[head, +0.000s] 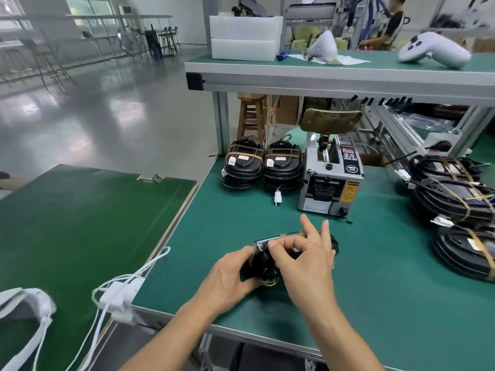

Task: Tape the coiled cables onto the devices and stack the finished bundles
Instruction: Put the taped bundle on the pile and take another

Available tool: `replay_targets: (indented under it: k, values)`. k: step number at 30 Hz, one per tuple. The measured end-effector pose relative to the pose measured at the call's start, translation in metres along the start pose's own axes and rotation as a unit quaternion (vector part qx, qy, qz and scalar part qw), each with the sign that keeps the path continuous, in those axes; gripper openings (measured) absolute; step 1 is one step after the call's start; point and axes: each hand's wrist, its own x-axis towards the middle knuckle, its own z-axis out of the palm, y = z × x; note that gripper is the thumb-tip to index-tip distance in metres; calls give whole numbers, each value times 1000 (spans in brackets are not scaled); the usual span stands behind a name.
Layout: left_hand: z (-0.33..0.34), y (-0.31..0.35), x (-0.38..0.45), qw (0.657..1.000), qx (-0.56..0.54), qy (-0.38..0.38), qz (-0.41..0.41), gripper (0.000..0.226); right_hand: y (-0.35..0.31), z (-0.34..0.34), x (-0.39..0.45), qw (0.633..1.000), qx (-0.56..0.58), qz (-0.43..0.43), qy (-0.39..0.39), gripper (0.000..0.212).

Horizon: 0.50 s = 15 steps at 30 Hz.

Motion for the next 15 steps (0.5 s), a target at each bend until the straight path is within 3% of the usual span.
replay_targets:
  k: [15]
  values:
    - [4,-5,2,1000,-10,-1,3,50,2,10,0,1000,-5,1,26,22]
